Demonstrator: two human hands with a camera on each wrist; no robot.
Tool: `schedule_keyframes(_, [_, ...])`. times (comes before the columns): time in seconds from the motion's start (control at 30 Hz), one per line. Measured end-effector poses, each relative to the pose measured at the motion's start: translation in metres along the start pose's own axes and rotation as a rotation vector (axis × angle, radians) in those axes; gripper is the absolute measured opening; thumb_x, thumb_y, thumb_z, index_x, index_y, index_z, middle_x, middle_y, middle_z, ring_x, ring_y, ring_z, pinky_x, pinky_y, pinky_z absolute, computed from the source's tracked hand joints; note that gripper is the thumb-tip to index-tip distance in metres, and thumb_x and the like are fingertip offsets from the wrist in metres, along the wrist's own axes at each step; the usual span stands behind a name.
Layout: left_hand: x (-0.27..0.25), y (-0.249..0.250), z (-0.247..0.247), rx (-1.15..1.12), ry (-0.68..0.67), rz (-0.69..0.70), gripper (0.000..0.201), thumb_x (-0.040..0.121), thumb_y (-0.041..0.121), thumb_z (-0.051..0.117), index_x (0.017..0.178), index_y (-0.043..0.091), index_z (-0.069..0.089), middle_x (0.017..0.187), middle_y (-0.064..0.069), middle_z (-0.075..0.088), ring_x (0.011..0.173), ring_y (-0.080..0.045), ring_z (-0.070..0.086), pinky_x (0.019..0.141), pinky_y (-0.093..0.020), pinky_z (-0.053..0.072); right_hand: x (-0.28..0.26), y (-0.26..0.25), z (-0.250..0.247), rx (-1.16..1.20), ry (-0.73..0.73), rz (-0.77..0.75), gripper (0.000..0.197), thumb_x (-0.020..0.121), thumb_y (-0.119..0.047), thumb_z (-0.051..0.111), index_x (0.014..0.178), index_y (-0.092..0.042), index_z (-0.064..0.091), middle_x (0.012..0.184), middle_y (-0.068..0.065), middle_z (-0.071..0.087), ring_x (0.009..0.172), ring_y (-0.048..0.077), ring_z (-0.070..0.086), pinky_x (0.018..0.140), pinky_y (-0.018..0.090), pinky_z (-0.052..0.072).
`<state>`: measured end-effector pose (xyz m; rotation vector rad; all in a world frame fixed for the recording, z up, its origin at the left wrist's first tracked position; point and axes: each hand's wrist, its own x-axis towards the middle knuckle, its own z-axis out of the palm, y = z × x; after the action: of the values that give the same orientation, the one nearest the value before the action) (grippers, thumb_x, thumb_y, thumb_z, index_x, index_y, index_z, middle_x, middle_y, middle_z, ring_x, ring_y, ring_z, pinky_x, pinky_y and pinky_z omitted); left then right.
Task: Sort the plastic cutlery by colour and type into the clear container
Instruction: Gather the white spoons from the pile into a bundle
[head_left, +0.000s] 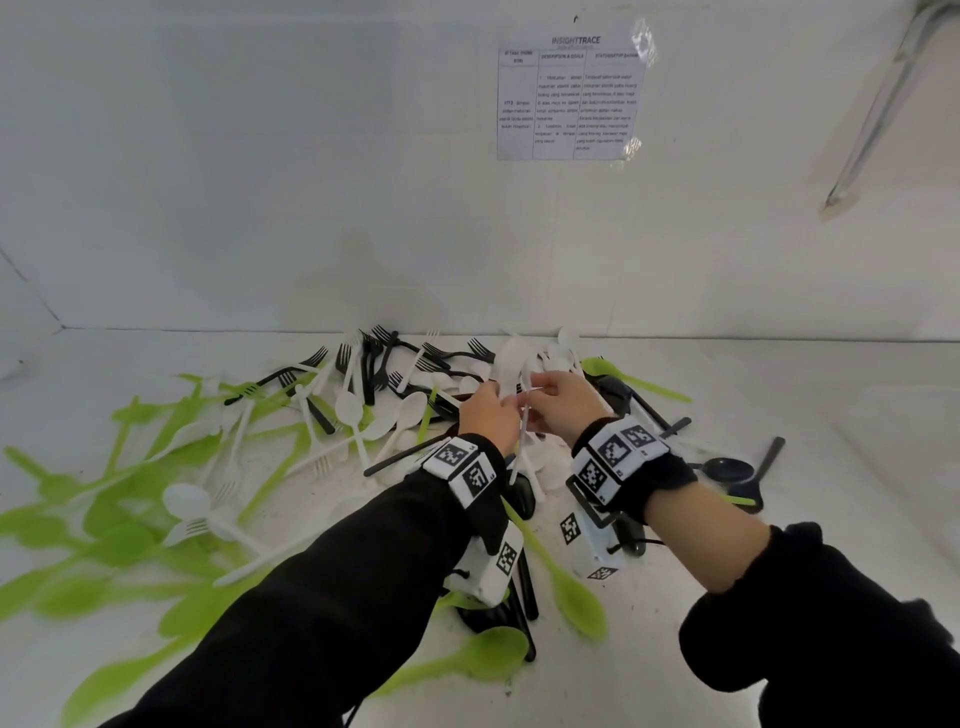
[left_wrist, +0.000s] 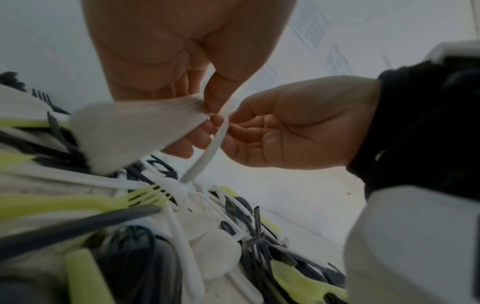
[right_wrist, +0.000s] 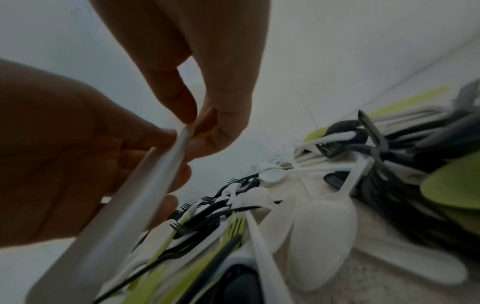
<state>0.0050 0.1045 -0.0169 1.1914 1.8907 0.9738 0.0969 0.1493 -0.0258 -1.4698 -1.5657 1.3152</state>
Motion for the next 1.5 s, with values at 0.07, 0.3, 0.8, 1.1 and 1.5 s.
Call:
schedule_keyframes(0.07, [0.0, -0.002, -0.001, 0.029, 0.007, -0.001, 0.026, 0.097, 0.015, 0.044, 0.115, 0.0, 0.055, 0.109, -0.012, 0.057, 0.092, -0.022, 0.056, 0.074, -0.017, 0.043, -0.001, 0.0, 0.002, -0.061, 0.009, -0.028, 0.025, 0.088, -0.011, 0.056, 0.113, -0.008, 0.057, 0.096, 0.009, 0.07, 0.087, 0.026, 0.068, 0.089, 0.044, 0.054])
schedule_keyframes(0.3, [0.002, -0.006, -0.001, 0.011, -0.038, 0.011, 0.024, 0.097, 0.014, 0.042, 0.113, 0.003, 0.056, 0.107, -0.012, 0.06, 0.076, -0.021, 0.063, 0.052, -0.018, 0.048, -0.007, 0.001, 0.001, -0.157, 0.019, -0.062, 0.018, 0.085, -0.013, 0.065, 0.102, -0.012, 0.06, 0.076, -0.002, 0.063, 0.072, 0.017, 0.063, 0.077, 0.031, 0.055])
schedule_keyframes(0.8, [0.003, -0.003, 0.0, -0.064, -0.033, -0.054, 0.012, 0.087, 0.01, 0.049, 0.097, 0.011, 0.056, 0.101, -0.012, 0.062, 0.097, -0.032, 0.063, 0.085, -0.041, 0.054, 0.032, -0.011, -0.033, -0.906, -0.13, 0.095, 0.045, 0.094, -0.008, 0.044, 0.139, -0.01, 0.043, 0.141, 0.014, 0.045, 0.13, 0.027, 0.044, 0.104, 0.028, 0.035])
schedule_keyframes(1.1, [0.017, -0.011, -0.001, -0.144, 0.069, -0.061, 0.014, 0.089, 0.017, 0.049, 0.093, 0.008, 0.06, 0.098, -0.014, 0.065, 0.084, -0.029, 0.064, 0.076, -0.039, 0.055, 0.053, 0.025, -0.003, -1.131, -0.212, 0.078, 0.042, 0.084, -0.049, 0.059, 0.111, -0.018, 0.067, 0.132, 0.012, 0.043, 0.118, 0.028, 0.049, 0.097, 0.032, 0.044])
schedule_keyframes(1.5, [0.011, -0.011, 0.005, -0.147, 0.067, -0.087, 0.026, 0.093, 0.015, 0.05, 0.119, 0.009, 0.052, 0.11, -0.012, 0.06, 0.076, -0.023, 0.061, 0.066, -0.029, 0.053, 0.044, 0.024, -0.003, -1.056, -0.116, 0.06, 0.036, 0.091, -0.035, 0.05, 0.116, -0.012, 0.061, 0.125, 0.011, 0.051, 0.117, 0.028, 0.049, 0.099, 0.035, 0.042])
